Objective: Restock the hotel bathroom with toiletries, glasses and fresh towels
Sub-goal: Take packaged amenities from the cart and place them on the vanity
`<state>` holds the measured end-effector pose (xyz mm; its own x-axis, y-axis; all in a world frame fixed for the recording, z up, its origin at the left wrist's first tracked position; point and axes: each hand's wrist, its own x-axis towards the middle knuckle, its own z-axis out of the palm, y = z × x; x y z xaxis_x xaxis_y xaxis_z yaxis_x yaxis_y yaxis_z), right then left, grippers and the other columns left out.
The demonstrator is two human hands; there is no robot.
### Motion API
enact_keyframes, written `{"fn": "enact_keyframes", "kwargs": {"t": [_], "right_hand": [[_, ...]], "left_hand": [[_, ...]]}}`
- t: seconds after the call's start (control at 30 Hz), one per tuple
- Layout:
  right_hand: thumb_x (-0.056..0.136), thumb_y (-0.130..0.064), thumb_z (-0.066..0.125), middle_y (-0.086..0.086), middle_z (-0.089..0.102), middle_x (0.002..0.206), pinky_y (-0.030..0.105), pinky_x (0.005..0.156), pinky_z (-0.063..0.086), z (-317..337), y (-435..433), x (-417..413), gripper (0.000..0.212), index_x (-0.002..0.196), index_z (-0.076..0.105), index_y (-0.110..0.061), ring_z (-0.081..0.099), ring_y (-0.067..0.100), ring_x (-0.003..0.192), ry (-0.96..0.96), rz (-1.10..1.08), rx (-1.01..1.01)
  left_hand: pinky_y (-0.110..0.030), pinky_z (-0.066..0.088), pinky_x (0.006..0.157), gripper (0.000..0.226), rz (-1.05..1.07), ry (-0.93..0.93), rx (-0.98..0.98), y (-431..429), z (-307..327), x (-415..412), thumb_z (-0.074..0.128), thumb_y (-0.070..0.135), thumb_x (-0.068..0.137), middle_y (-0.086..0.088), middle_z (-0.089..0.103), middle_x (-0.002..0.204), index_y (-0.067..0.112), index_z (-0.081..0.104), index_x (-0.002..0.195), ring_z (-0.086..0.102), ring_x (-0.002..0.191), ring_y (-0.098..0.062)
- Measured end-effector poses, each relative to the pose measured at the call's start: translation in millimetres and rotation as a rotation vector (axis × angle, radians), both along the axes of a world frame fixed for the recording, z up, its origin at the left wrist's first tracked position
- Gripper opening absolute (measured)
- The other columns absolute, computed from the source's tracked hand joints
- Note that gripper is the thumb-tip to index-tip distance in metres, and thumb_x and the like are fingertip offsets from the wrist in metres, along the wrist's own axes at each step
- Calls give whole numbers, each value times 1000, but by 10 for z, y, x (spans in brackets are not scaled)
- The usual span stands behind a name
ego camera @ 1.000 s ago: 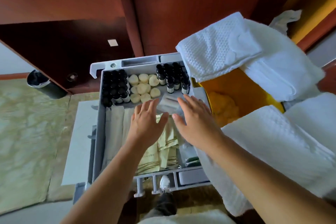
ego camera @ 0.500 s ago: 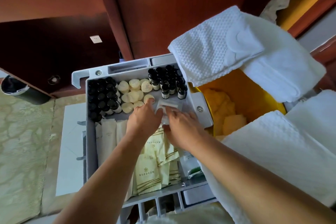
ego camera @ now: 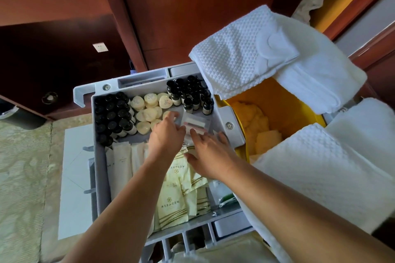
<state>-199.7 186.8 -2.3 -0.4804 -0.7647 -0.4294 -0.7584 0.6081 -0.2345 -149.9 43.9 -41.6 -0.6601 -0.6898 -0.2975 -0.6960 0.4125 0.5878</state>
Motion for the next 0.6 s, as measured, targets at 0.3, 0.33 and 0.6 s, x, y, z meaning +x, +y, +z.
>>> {"fn": "enact_keyframes", "kwargs": {"t": [0.3,0.33,0.6], "right_hand": [[107,-48,43,7,20,171,46,130,14,535,115,-121,76,166,6,-16,15,25,159,-113,-133,-206],[108,-48,43,5,15,173,42,130,13,622,164,-153,76,167,6,-18,11,22,160,-132,-185,-252],[102,-52,55,-4,27,170,41,123,32,1035,638,-274,78,165,13,-36,29,17,155,-250,-490,-537]], "left_hand": [[-28,58,61,44,60,281,72,-11,334,232,70,29,96,14,73,82,29,56,138,67,65,0],[-23,55,62,44,80,318,67,-8,404,275,71,31,96,16,73,85,30,56,137,66,67,3],[-29,59,71,50,89,519,239,268,1066,371,76,32,94,11,77,93,32,56,140,72,81,-15]]}}
